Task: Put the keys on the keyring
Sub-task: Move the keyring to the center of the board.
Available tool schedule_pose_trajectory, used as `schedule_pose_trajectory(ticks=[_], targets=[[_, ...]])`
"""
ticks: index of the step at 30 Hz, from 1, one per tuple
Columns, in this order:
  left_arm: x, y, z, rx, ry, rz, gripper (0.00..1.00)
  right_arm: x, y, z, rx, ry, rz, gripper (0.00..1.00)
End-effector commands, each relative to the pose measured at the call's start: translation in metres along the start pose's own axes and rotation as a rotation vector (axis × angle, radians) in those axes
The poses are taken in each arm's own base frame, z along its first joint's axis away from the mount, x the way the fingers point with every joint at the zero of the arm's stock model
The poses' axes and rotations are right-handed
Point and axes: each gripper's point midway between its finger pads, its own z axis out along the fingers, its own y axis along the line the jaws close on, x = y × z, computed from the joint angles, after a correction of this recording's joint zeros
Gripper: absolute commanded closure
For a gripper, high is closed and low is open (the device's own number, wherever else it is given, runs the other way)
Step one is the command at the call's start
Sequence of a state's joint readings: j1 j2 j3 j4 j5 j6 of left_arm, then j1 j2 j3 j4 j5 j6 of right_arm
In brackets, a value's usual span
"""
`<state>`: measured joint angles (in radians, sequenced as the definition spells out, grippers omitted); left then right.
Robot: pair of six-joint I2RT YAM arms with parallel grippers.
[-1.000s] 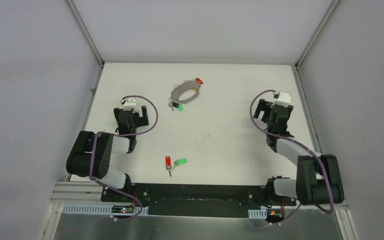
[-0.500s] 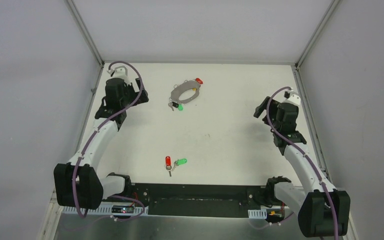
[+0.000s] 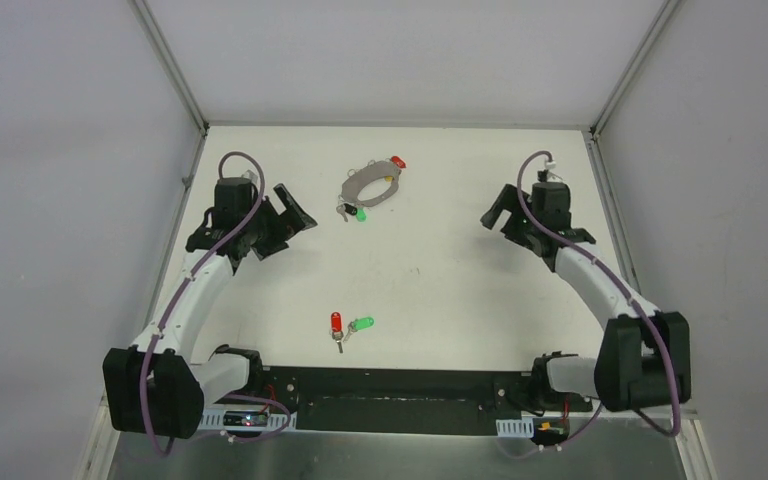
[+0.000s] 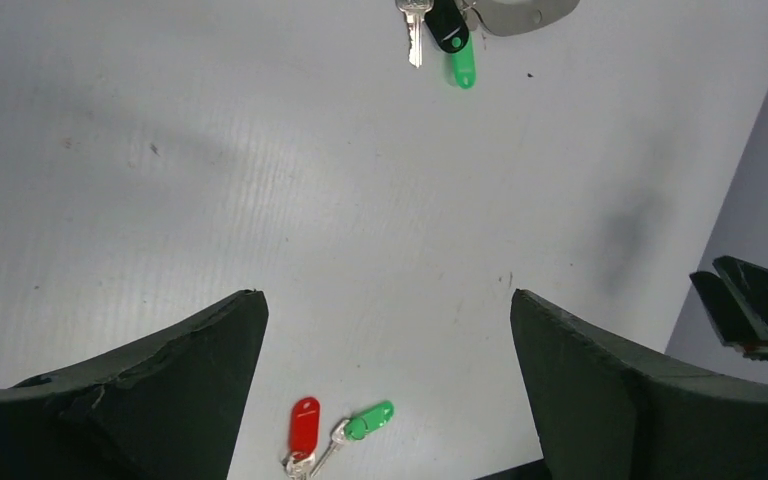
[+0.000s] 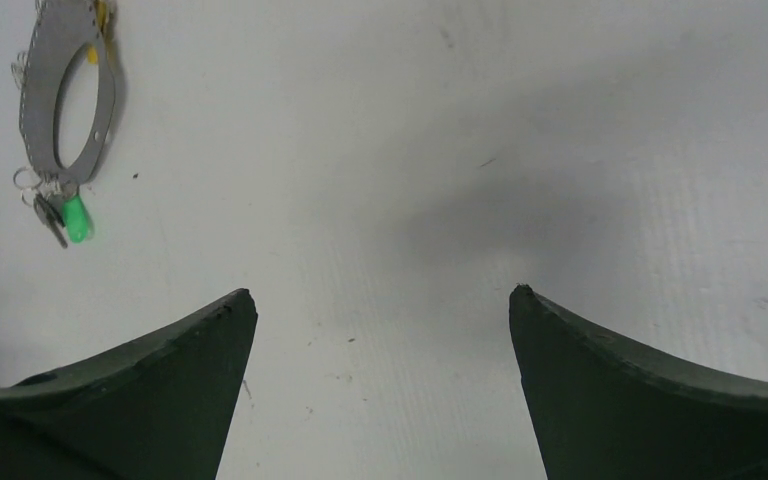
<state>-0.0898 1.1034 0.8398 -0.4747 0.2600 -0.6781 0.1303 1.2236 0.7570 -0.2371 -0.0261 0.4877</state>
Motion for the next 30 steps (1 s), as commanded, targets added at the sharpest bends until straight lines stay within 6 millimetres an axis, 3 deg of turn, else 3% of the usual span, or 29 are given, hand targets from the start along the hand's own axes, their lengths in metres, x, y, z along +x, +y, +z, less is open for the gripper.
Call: schedule_pose_trajectory(ticks=[1,5,8,14,20,26,30], targets=[[0.009,-0.016,0.002,0.071,0.075,-0.100,0.05,0.000,0.060,0.021,-0.145,0.096,-0.027,0.00],[0.021,-0.017,0.009,0.095,0.142,-0.129,0.07,0.016,0.113,0.052,-0.228,0.225,-0.106,0.03],[0.027,-0.018,0.011,0.114,0.168,-0.139,0.07,0.016,0.147,0.077,-0.262,0.277,-0.139,0.07],[0.027,-0.026,0.003,0.159,0.166,-0.120,0.08,0.011,0.205,0.122,-0.379,0.332,-0.089,0.25],[0.031,-0.035,-0.006,0.221,0.172,-0.107,0.07,0.021,0.261,0.146,-0.515,0.372,-0.105,0.45],[0.036,-0.039,-0.020,0.273,0.148,-0.100,0.08,0.047,0.301,0.173,-0.542,0.409,-0.151,0.76],[0.038,-0.042,-0.023,0.285,0.161,-0.115,0.07,0.062,0.300,0.198,-0.454,0.438,-0.150,0.98]])
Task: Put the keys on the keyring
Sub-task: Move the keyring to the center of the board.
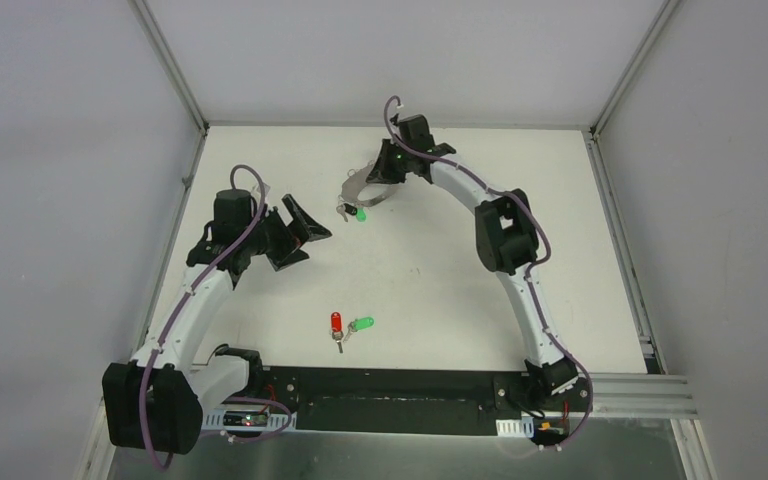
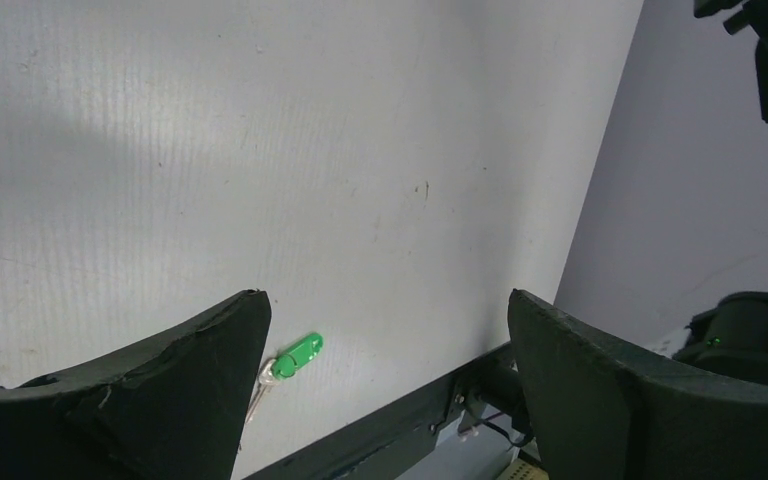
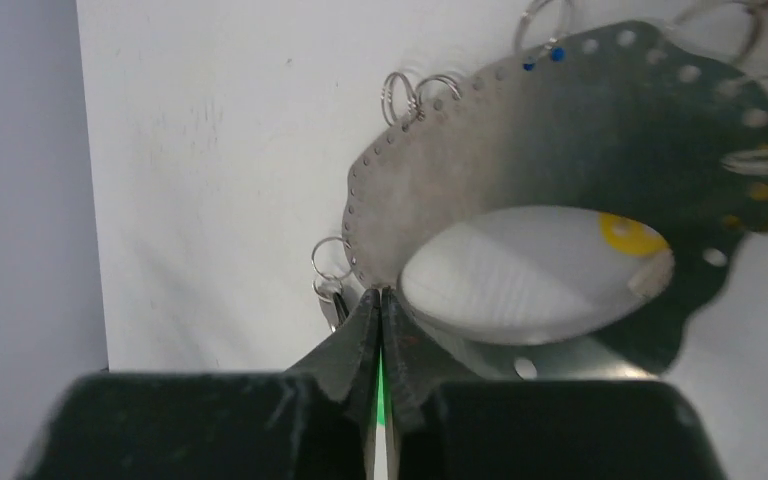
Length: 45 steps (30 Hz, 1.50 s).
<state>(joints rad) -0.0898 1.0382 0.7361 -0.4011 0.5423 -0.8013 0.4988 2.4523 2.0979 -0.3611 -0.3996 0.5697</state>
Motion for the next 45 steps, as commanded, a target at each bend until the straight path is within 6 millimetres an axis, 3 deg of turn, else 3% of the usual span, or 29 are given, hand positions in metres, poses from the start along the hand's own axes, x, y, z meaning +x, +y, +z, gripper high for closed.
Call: schedule_pose_trajectory(ticks=[1,9,14,19,33,45], targets=[[-0.001,-0.015,-0.005,0.069,0.001,0.002,0.07,-0.001,0.000,0.015,0.073,0.019,0.030,1.00],[0.006,-0.019,-0.007,0.098,0.042,0.005,0.08,0.008,-0.042,0.018,0.275,0.010,0.052,1.00],[0.013,-0.017,-0.007,0.105,0.067,-0.017,0.08,0.014,-0.051,0.018,0.305,0.029,0.047,1.00],[0.016,-0.019,-0.011,0.114,0.075,-0.020,0.09,0.034,-0.055,0.012,0.308,0.105,0.027,1.00],[0.025,-0.018,0.000,0.101,0.160,-0.047,0.10,0.087,-0.069,-0.059,0.341,0.257,-0.059,1.00],[0.063,-0.033,0.025,0.055,0.266,0.034,0.11,0.154,-0.079,-0.130,0.327,0.390,-0.050,1.00]])
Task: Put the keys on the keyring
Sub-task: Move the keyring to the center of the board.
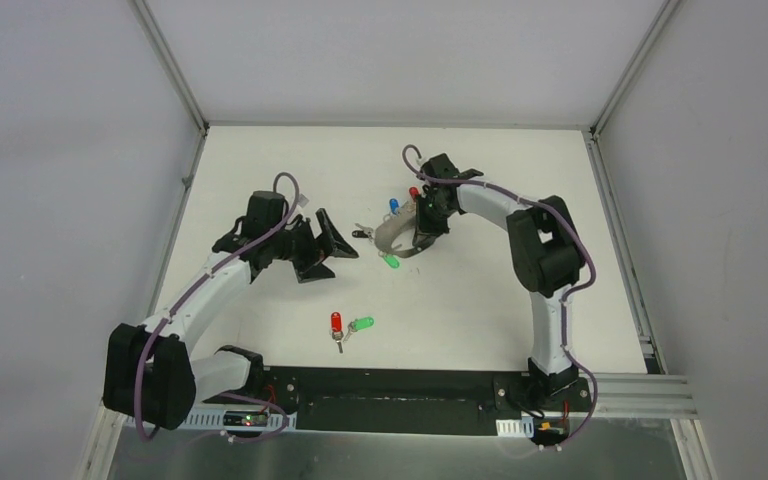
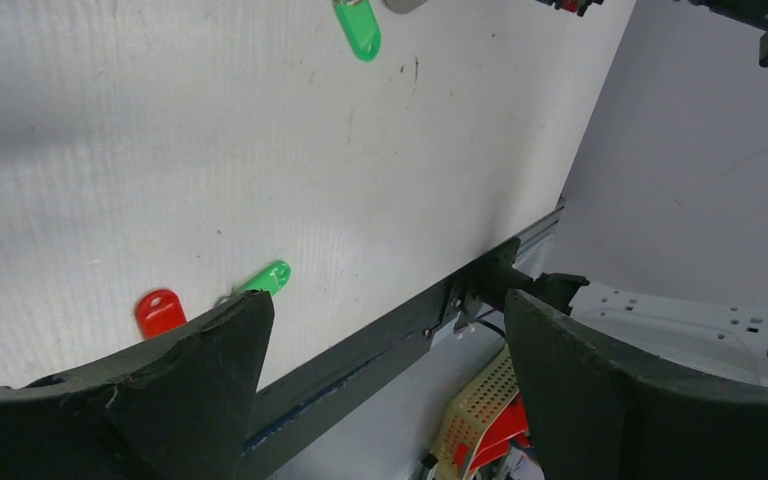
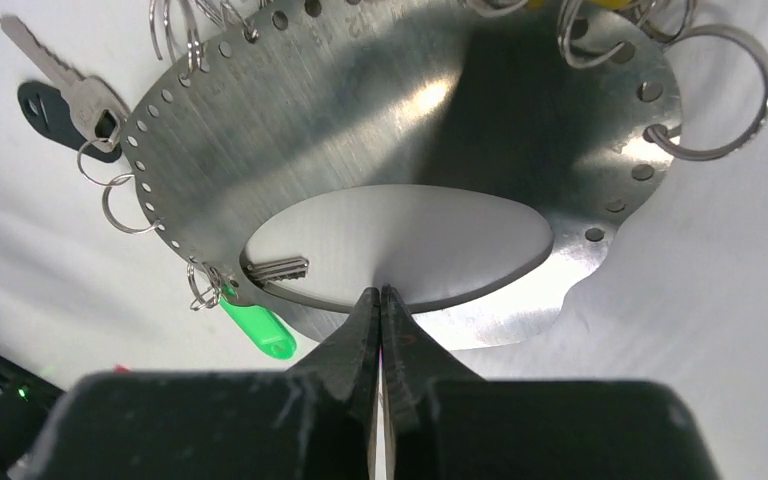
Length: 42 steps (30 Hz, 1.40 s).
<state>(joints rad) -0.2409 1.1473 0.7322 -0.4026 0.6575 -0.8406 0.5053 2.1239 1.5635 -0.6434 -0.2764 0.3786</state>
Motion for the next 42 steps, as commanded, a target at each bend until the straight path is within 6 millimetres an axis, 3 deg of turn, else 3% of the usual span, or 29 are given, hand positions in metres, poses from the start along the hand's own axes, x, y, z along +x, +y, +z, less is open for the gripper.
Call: schedule_pose_trajectory(ticks=[1,6,10,14,18,21,25,29,35,42], targets=[[0.001,-0.025,0.010,0.012,0.007,0.070,0.12,0.033,-0.013,-0.028,-0.005,0.053,-0.025,1.00],[0.015,-0.037,0.022,-0.014,0.050,0.157,0.13,0.059,-0.027,-0.052,-0.003,0.078,-0.038,1.00],[0.018,-0.042,0.025,-0.033,0.055,0.213,0.14,0.066,-0.030,-0.079,0.003,0.052,-0.058,1.00],[0.015,-0.044,0.017,-0.057,0.038,0.304,0.12,0.064,-0.029,-0.110,-0.013,-0.018,-0.069,1.00],[0.004,-0.043,0.004,-0.101,-0.028,0.386,0.02,0.053,-0.040,-0.142,-0.007,-0.135,-0.041,1.00],[-0.004,-0.041,0.002,-0.115,-0.065,0.436,0.01,0.049,-0.054,-0.157,-0.001,-0.205,0.021,0.92],[-0.007,-0.047,0.012,-0.084,-0.040,0.463,0.01,0.056,-0.060,-0.159,-0.138,-0.224,0.157,0.71],[-0.009,-0.053,0.040,-0.052,0.047,0.425,0.04,0.061,-0.070,-0.149,-0.224,-0.203,0.266,0.56],[-0.018,-0.068,0.089,0.001,0.143,0.386,0.24,0.063,-0.073,-0.131,-0.315,-0.181,0.333,0.43],[-0.028,-0.077,0.143,-0.008,0.193,0.402,0.31,0.044,-0.086,-0.107,-0.314,-0.175,0.342,0.39]])
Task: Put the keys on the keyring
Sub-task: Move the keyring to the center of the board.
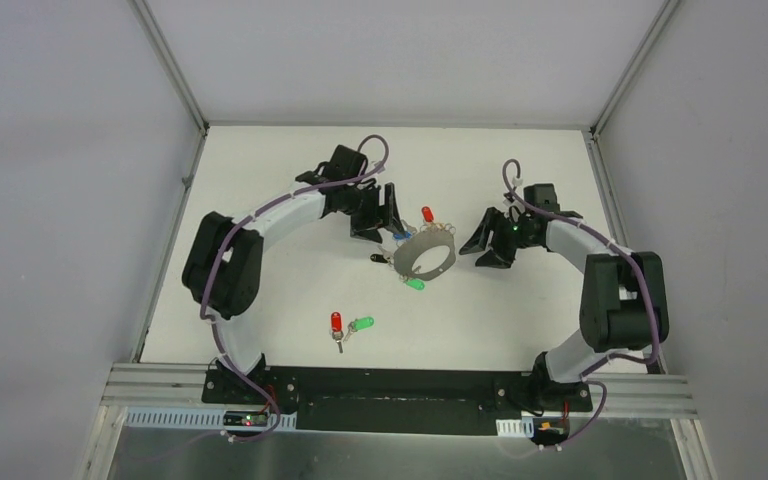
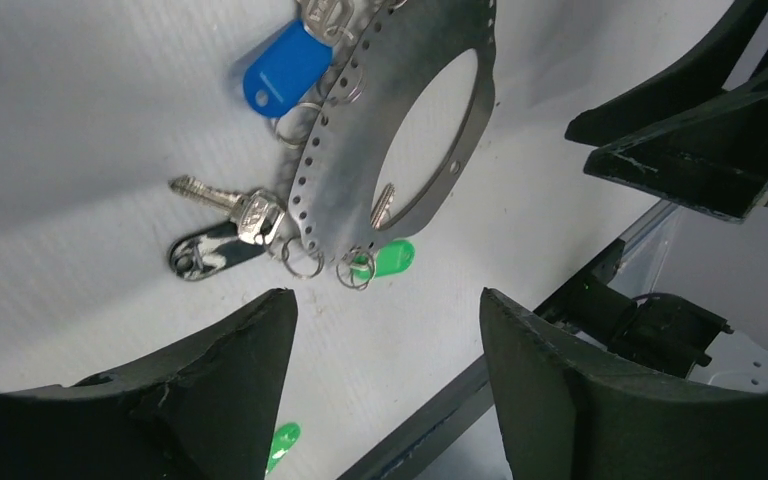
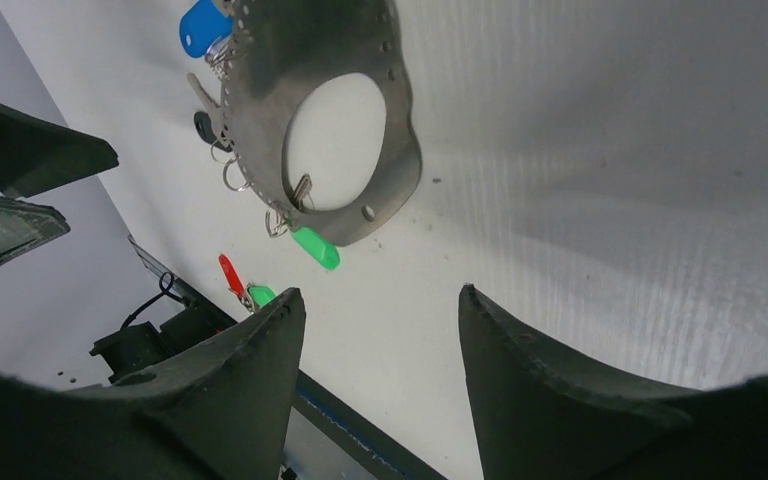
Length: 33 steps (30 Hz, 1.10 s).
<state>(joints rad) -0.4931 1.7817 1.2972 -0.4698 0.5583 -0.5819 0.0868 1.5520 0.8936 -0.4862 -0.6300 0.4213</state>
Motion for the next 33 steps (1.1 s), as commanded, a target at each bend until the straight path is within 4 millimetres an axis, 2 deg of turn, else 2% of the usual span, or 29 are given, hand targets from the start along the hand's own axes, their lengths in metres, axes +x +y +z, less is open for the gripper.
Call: schedule_pose_trajectory(ticks=[1,6,13,16,24,27,33], targets=[[-0.024,-0.027,0.017,0.070,-0.020,0.065,0.32,-0.033,0.010,0.011,-0.059,-0.047,-0.026,0.39],[-0.029,-0.014,0.041,0.037,-0.003,0.057,0.36,-0.056,0.005,0.031,-0.054,-0.018,-0.007,0.40],[-0.018,0.004,0.063,0.028,0.051,0.035,0.39,-0.072,0.002,0.055,-0.062,0.043,0.038,0.47],[-0.009,0.009,0.068,0.037,0.067,0.022,0.45,-0.071,0.002,0.064,-0.076,0.072,0.055,0.54],[0.023,0.017,0.077,0.069,0.126,-0.016,0.59,-0.061,0.014,0.077,-0.083,0.125,0.026,0.62],[0.039,0.017,0.080,0.069,0.151,-0.030,0.60,-0.059,0.019,0.077,-0.097,0.139,0.022,0.65],[0.065,0.003,0.075,0.077,0.165,-0.017,0.62,-0.053,0.023,0.073,-0.083,0.165,-0.011,0.67]])
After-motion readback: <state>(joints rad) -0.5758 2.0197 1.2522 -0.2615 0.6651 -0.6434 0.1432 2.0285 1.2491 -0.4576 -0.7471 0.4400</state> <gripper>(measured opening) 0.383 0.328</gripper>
